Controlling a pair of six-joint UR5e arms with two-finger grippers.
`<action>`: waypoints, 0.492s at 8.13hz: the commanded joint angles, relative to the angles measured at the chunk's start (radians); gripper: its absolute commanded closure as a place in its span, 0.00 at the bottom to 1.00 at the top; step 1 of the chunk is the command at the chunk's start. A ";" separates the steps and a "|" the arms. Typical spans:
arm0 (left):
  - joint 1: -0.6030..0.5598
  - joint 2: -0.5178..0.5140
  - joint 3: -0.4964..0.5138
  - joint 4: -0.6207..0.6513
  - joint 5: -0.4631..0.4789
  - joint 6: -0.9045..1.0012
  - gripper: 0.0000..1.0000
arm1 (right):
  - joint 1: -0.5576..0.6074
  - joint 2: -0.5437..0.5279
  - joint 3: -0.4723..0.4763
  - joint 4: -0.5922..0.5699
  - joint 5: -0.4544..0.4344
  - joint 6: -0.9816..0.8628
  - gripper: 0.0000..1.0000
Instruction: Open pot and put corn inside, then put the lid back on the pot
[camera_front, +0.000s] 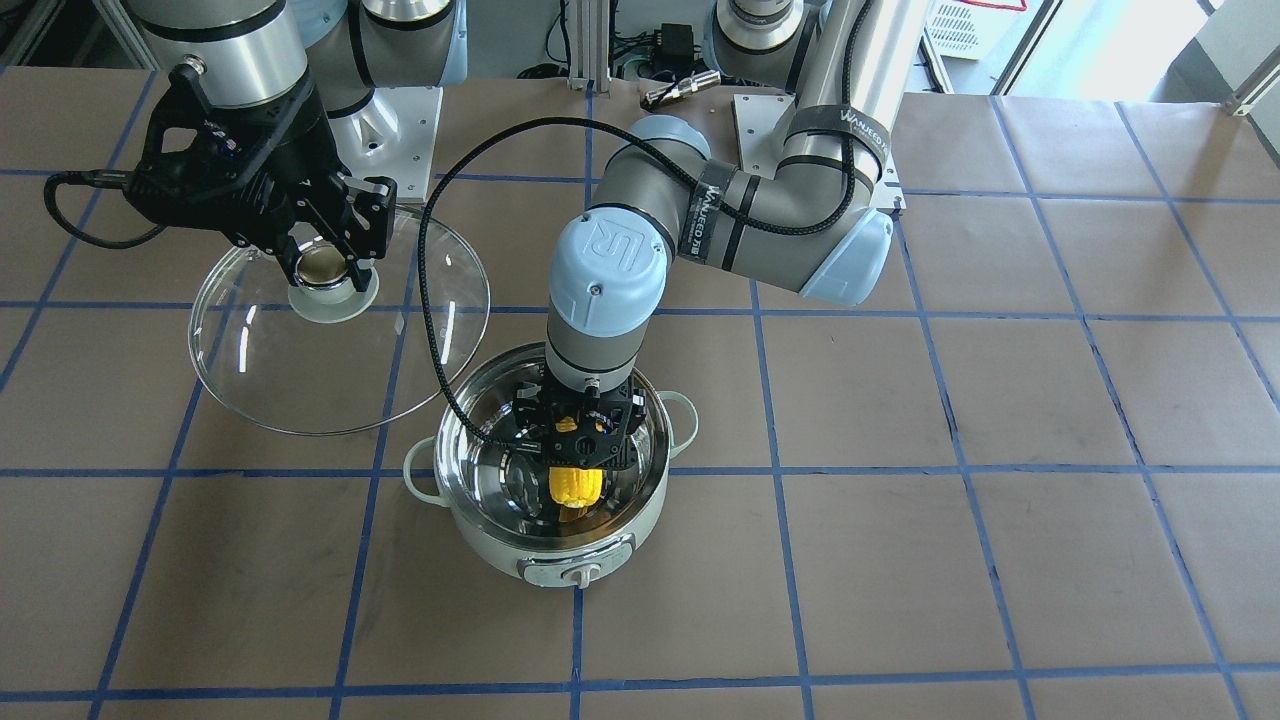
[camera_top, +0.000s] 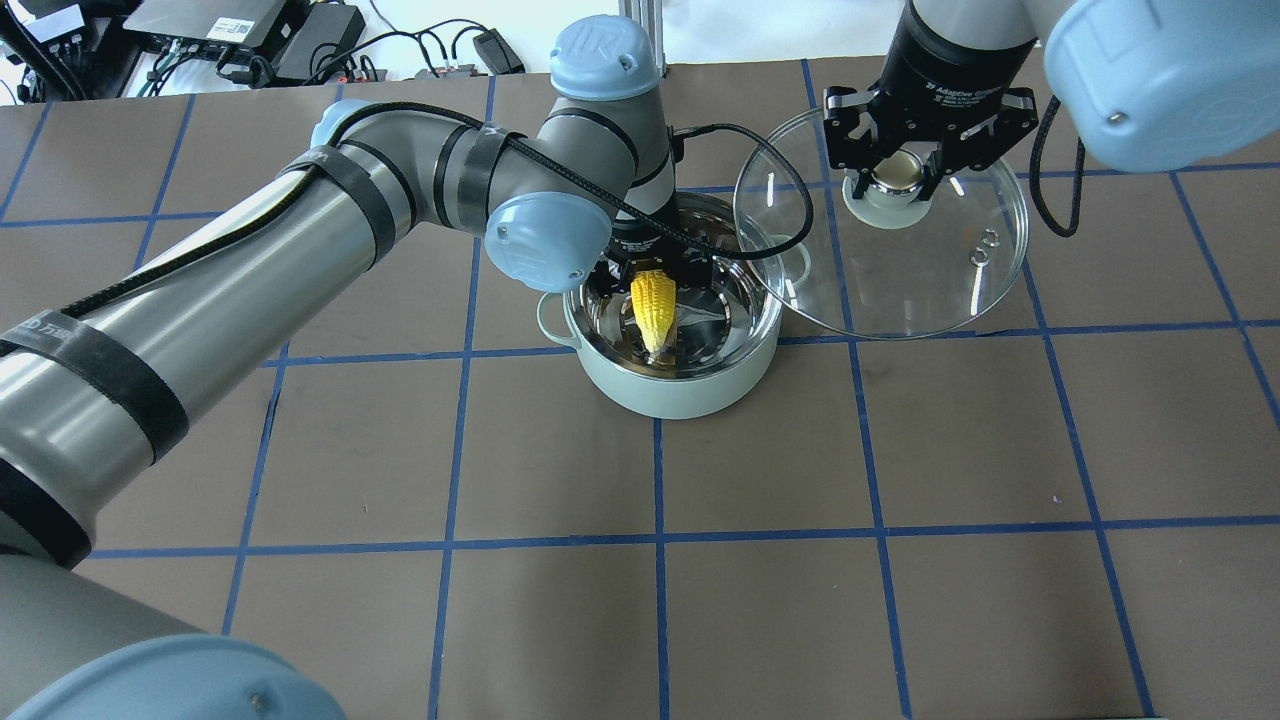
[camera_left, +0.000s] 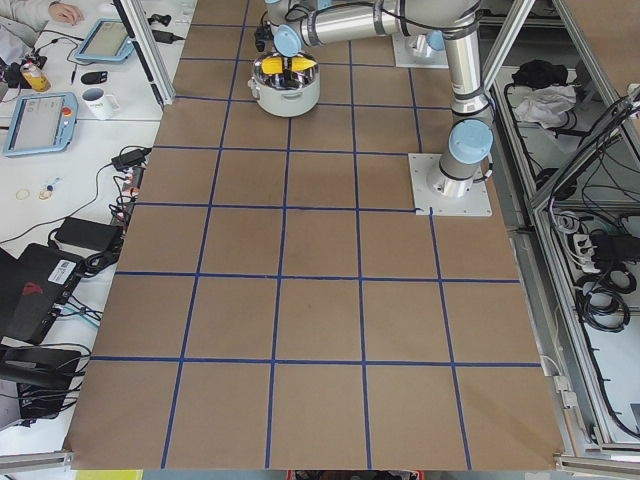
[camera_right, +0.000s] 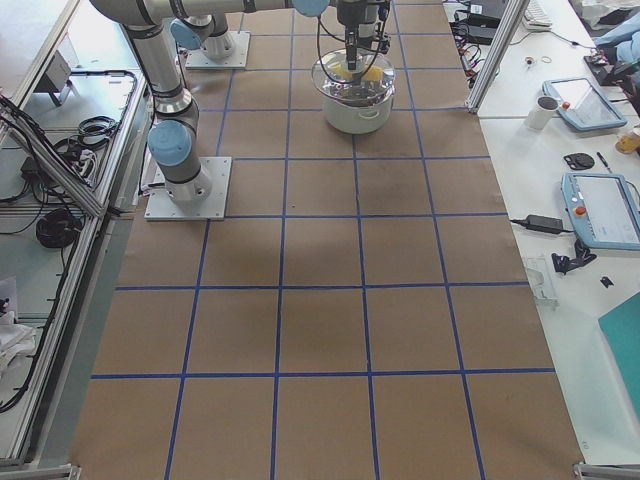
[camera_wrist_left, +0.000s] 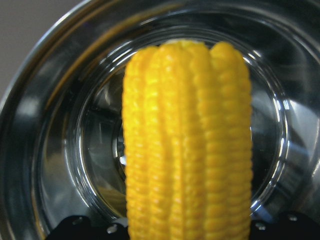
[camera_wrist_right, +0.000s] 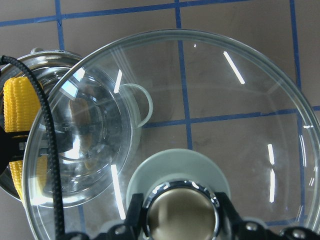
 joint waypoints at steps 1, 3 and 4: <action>-0.011 -0.030 -0.011 0.042 0.001 -0.002 0.26 | 0.000 -0.002 0.002 0.006 -0.002 -0.008 0.85; -0.014 -0.024 -0.005 0.081 0.008 -0.006 0.00 | 0.000 -0.002 0.002 0.006 -0.002 -0.008 0.85; -0.014 -0.018 -0.004 0.075 0.011 -0.014 0.00 | 0.000 -0.002 0.002 0.006 -0.002 -0.008 0.85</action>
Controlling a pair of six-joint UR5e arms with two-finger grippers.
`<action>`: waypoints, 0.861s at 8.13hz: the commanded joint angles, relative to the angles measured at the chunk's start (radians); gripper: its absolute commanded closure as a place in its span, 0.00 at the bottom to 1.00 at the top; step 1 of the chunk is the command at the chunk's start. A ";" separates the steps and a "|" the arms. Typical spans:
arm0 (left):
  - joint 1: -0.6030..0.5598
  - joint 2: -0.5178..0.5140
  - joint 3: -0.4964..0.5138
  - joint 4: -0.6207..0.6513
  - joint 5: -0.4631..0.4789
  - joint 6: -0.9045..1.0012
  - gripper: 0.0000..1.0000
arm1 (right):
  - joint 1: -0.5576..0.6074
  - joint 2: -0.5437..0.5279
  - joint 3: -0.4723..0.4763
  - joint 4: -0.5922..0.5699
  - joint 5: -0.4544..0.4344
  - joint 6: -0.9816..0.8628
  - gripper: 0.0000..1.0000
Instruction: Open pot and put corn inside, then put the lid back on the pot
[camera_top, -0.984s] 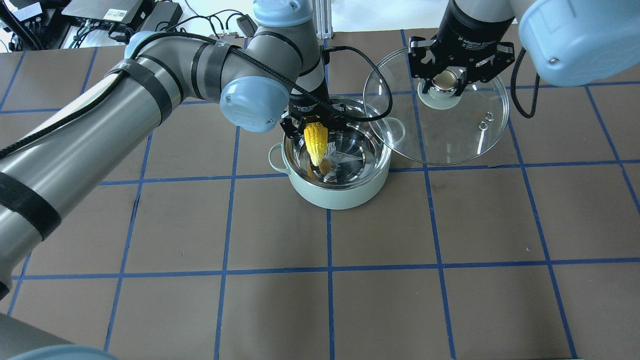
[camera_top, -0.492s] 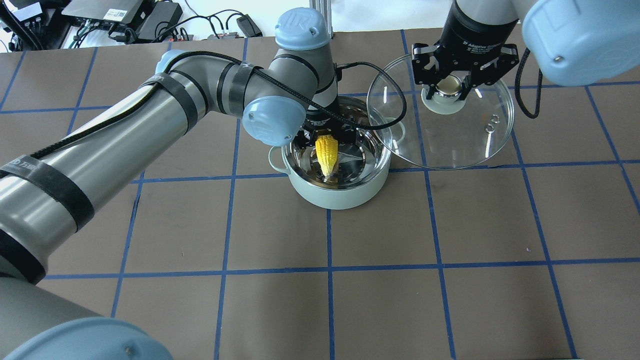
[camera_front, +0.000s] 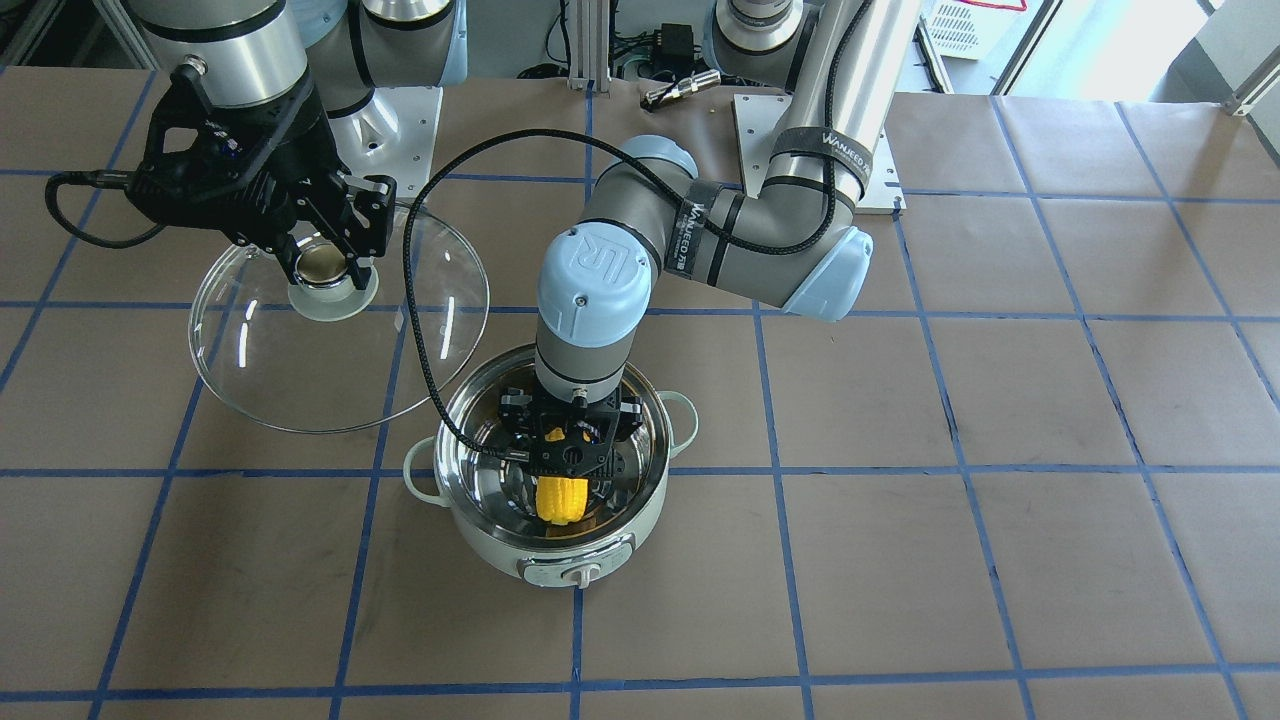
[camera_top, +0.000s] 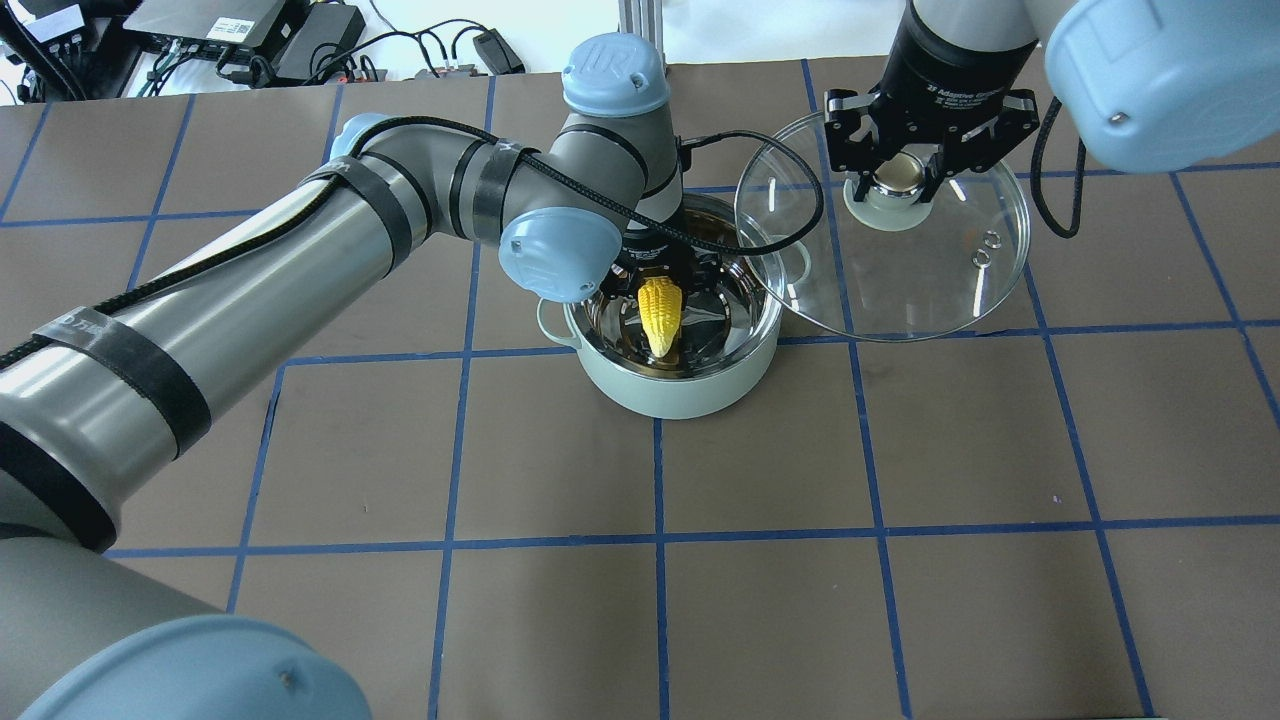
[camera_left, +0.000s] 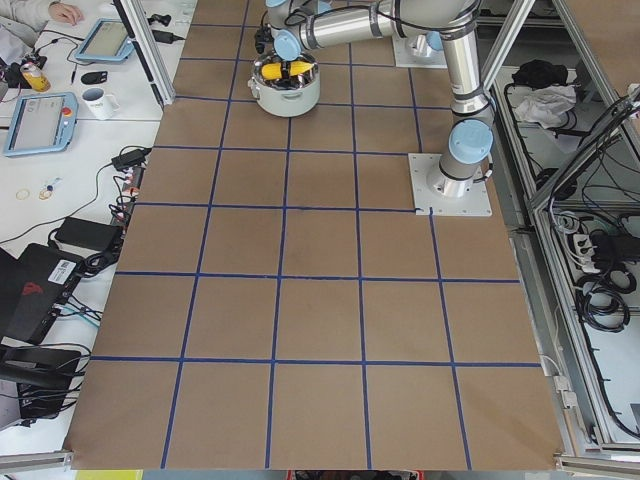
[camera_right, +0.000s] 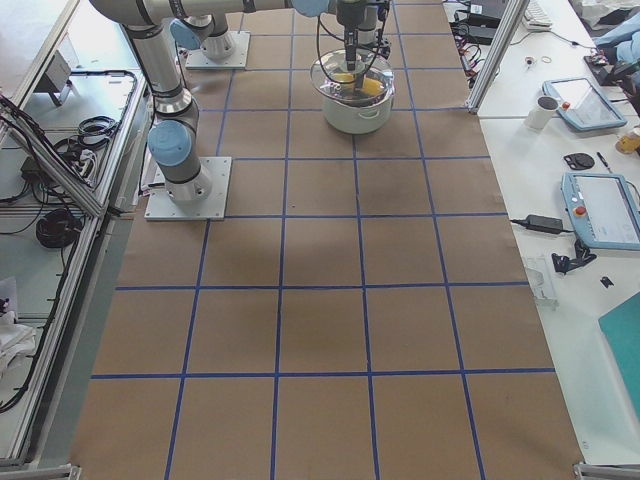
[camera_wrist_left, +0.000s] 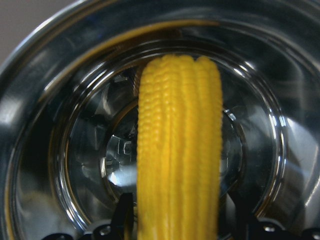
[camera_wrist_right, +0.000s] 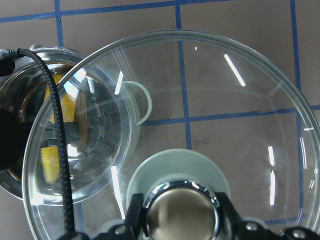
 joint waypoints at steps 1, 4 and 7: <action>0.000 0.026 0.004 -0.015 0.006 -0.008 0.00 | 0.000 0.000 0.000 0.000 0.000 0.000 0.85; 0.037 0.084 0.025 -0.182 0.012 0.018 0.00 | 0.000 0.000 0.002 -0.004 0.003 0.000 0.85; 0.152 0.124 0.082 -0.293 0.102 0.117 0.00 | 0.008 0.011 0.003 -0.026 0.017 0.009 0.85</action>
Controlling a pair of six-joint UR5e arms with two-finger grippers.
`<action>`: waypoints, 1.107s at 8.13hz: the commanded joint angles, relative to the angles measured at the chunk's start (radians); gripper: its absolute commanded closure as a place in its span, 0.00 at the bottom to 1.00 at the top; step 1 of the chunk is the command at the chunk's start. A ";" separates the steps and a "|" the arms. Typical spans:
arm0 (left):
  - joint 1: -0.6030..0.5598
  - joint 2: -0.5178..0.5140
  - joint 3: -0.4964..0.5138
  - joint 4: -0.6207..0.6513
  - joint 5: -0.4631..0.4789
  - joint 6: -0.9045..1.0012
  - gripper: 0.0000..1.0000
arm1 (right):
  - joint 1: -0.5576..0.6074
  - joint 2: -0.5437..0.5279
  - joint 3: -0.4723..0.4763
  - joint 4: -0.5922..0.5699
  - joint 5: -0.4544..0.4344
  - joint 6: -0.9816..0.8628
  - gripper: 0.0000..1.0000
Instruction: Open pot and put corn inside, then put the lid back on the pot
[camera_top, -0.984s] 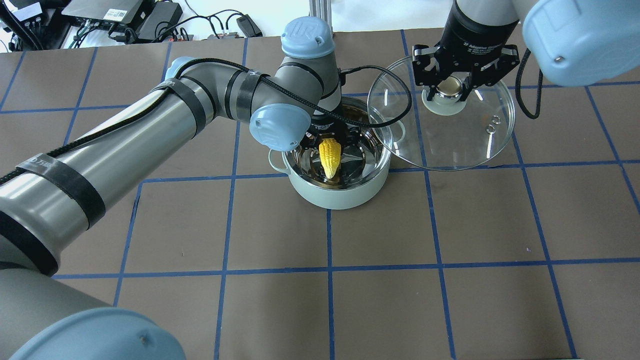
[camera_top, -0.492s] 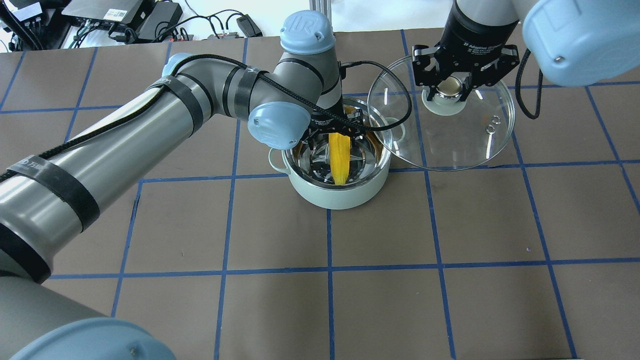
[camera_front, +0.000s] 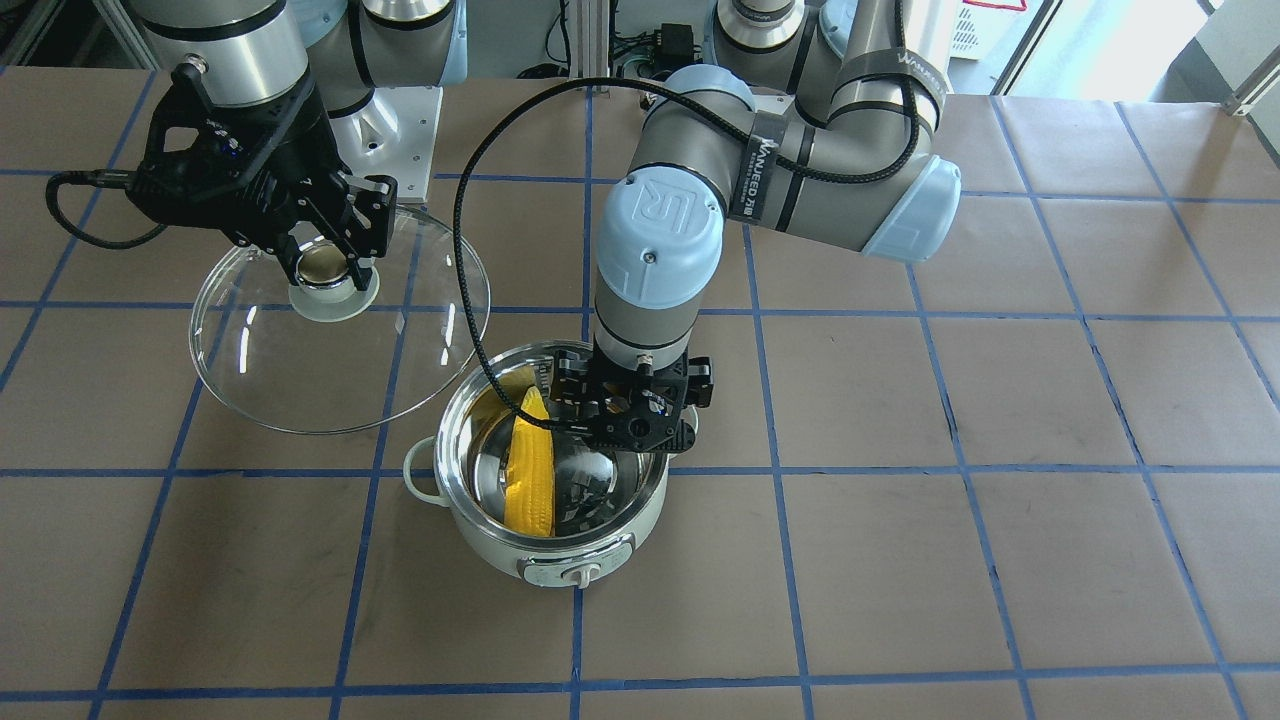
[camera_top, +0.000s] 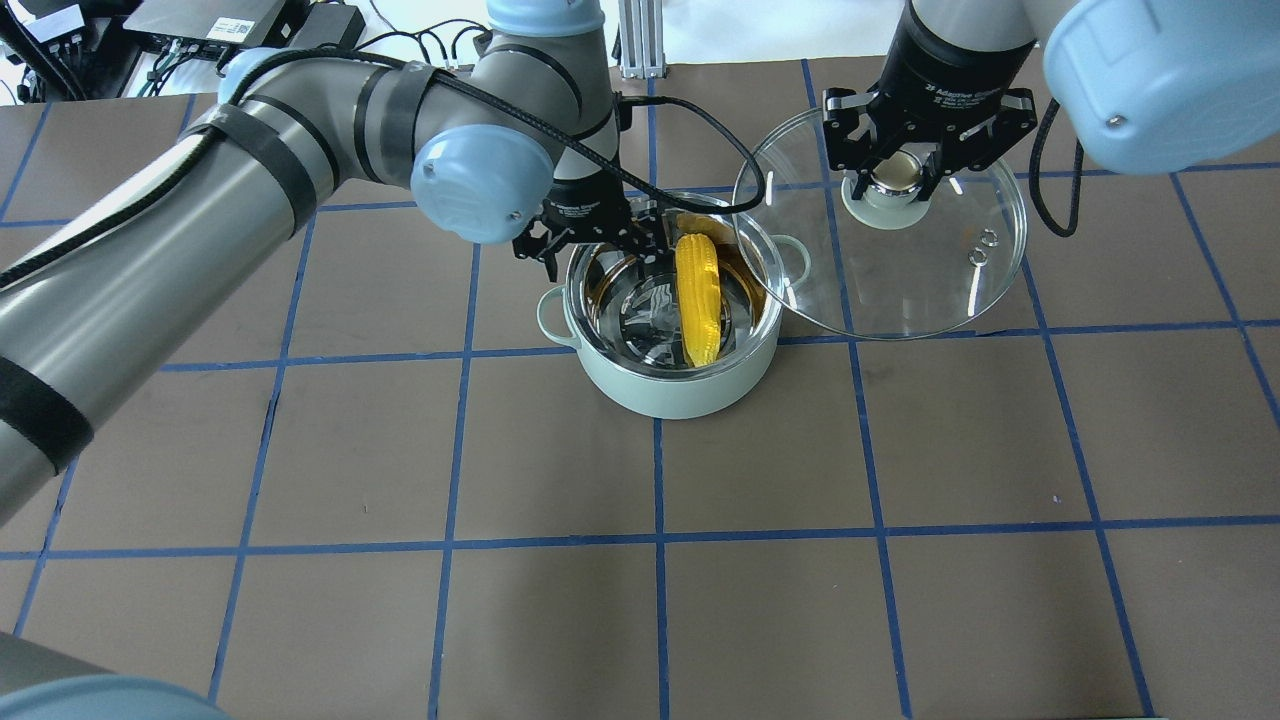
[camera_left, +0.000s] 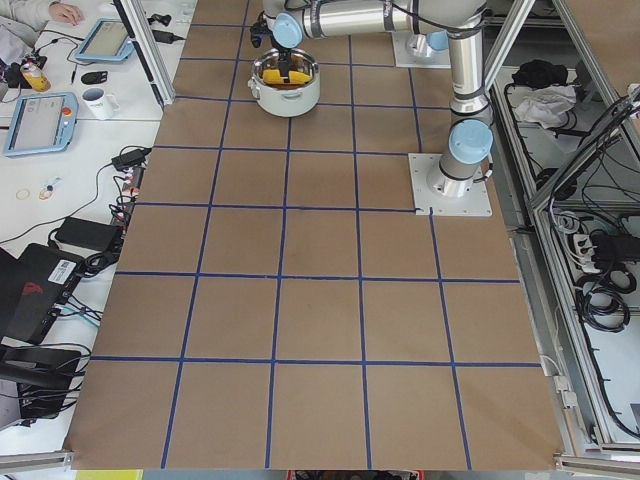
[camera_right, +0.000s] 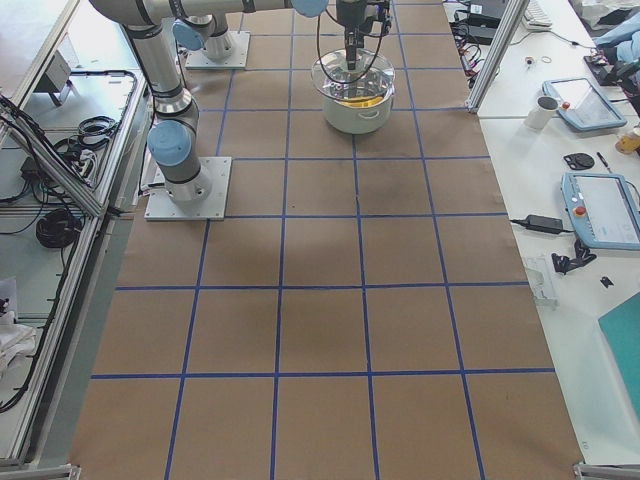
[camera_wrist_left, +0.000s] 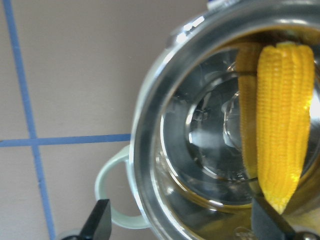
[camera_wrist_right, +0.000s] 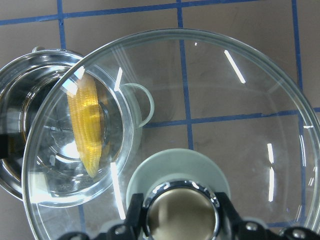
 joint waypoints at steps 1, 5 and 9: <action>0.138 0.054 0.059 -0.110 0.036 0.076 0.00 | 0.025 0.053 -0.002 -0.076 0.017 0.043 0.85; 0.271 0.185 0.072 -0.204 0.042 0.199 0.00 | 0.215 0.266 -0.009 -0.323 0.000 0.264 0.85; 0.269 0.243 0.057 -0.202 0.062 0.199 0.00 | 0.237 0.318 -0.009 -0.327 0.012 0.305 0.91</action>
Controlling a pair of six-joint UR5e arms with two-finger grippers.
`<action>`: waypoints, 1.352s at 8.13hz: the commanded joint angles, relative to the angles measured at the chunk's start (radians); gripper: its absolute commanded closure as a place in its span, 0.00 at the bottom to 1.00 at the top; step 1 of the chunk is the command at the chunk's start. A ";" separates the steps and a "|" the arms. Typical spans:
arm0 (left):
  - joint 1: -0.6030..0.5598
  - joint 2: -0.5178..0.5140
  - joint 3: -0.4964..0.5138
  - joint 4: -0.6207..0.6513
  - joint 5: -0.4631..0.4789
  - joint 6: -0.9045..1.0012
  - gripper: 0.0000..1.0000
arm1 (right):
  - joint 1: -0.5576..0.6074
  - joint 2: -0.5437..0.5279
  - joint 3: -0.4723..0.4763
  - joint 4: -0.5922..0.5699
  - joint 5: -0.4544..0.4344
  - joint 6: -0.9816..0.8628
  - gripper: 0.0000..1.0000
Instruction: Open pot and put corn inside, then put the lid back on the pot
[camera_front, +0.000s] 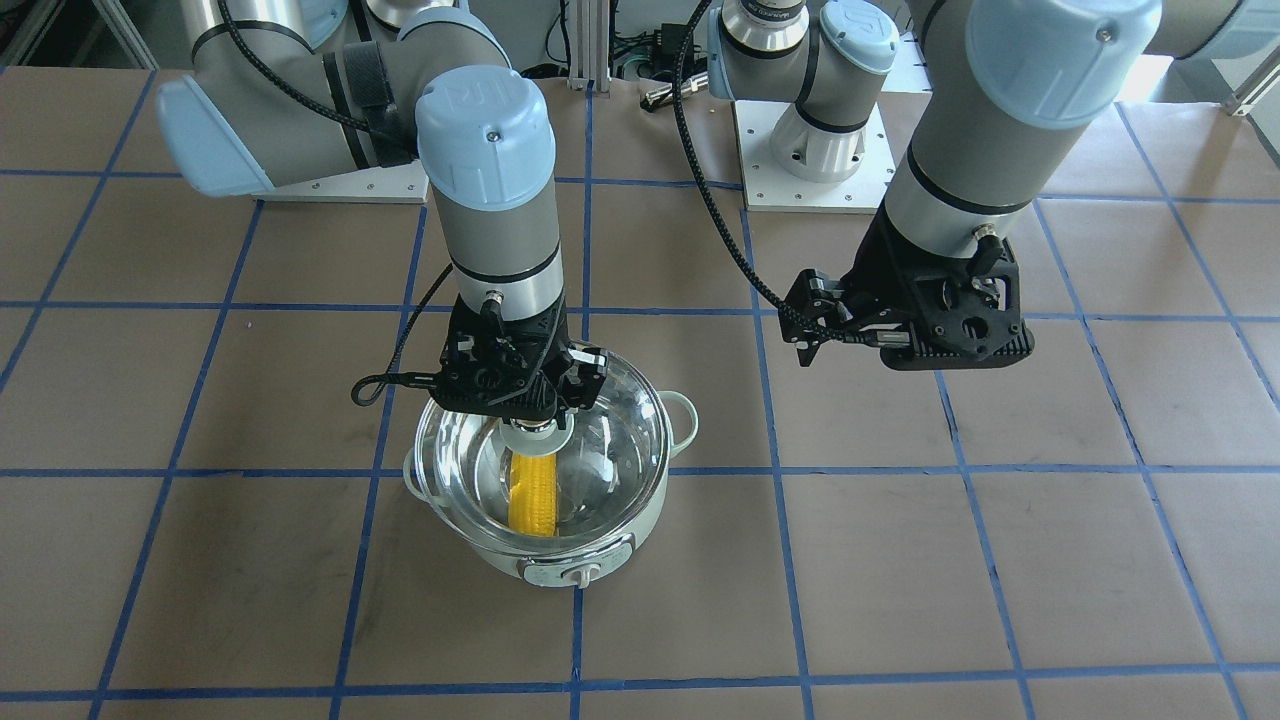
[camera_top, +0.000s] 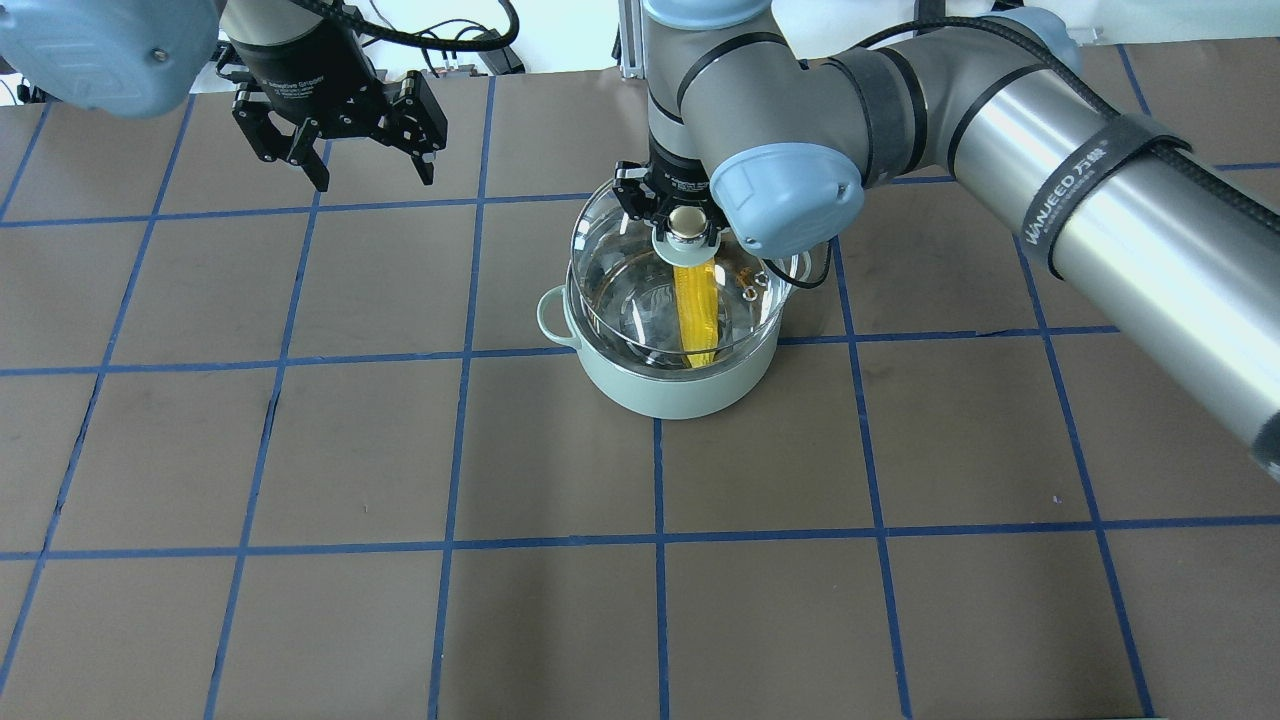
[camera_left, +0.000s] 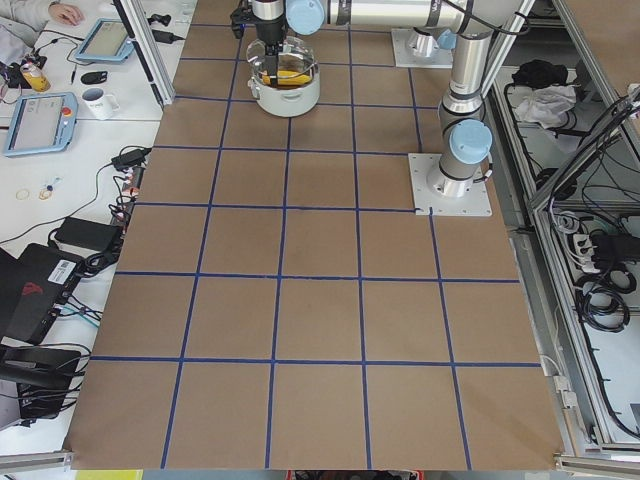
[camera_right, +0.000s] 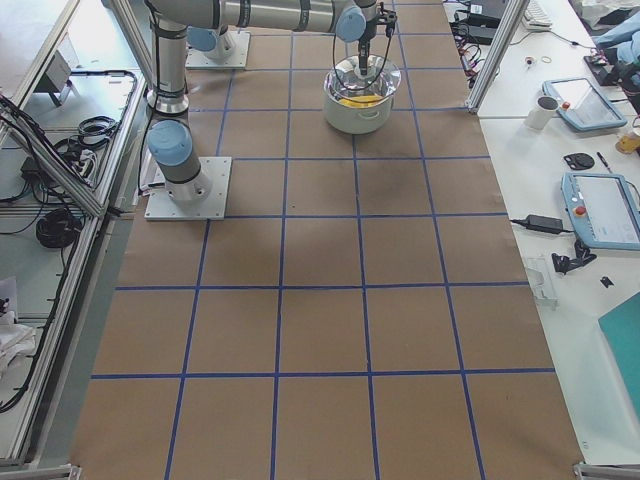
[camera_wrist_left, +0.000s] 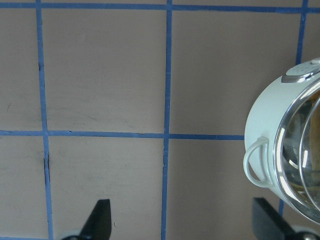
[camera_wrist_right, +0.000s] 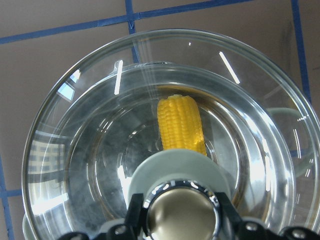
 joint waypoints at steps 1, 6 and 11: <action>0.000 0.038 -0.013 -0.001 0.001 0.001 0.00 | 0.005 0.018 0.001 -0.002 0.005 0.011 0.91; 0.002 0.037 -0.016 -0.027 0.006 0.000 0.00 | 0.005 0.029 0.010 -0.002 0.002 0.003 0.91; 0.002 0.034 -0.017 -0.024 0.006 0.001 0.00 | 0.005 0.029 0.010 -0.002 0.005 0.011 0.89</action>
